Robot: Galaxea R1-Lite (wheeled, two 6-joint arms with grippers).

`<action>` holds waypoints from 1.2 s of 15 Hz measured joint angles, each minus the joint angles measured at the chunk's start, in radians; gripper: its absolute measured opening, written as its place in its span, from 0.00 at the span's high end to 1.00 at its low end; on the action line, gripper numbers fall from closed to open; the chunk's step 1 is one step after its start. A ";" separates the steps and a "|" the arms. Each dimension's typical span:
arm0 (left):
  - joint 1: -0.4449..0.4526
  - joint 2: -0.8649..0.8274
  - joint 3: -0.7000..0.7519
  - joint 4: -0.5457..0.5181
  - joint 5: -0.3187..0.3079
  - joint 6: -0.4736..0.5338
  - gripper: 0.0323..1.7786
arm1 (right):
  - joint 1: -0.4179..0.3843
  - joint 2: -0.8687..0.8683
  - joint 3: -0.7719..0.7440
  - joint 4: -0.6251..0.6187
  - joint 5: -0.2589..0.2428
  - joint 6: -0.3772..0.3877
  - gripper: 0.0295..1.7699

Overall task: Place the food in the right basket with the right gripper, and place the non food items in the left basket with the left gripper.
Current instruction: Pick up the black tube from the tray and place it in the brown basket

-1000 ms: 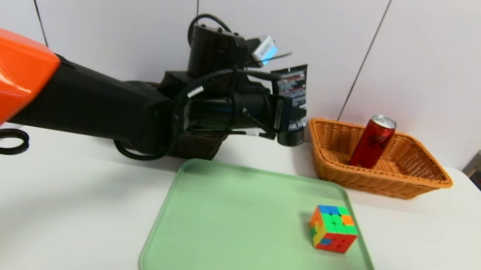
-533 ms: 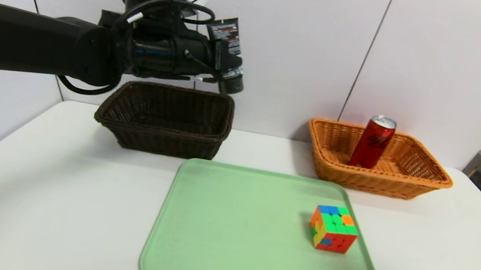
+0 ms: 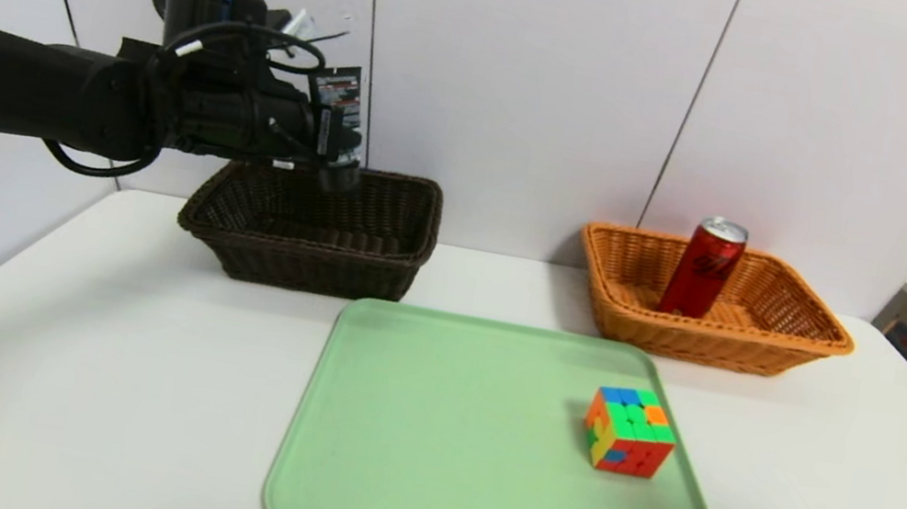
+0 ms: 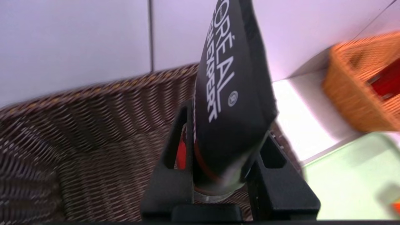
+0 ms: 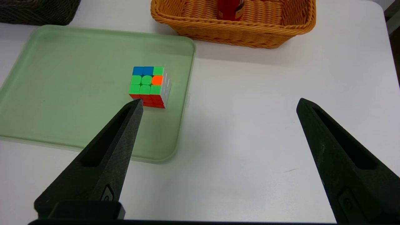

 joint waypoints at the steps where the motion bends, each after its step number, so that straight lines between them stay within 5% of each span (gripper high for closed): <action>1: 0.007 0.001 0.017 -0.001 0.006 0.025 0.74 | 0.000 0.000 0.000 0.000 0.000 0.000 0.04; 14: 0.114 0.167 0.035 -0.048 0.030 0.053 0.74 | 0.000 0.005 0.000 -0.002 -0.001 -0.001 0.04; 18: 0.117 0.187 0.032 -0.073 0.030 0.052 0.48 | 0.000 0.005 0.003 -0.001 0.000 -0.001 0.04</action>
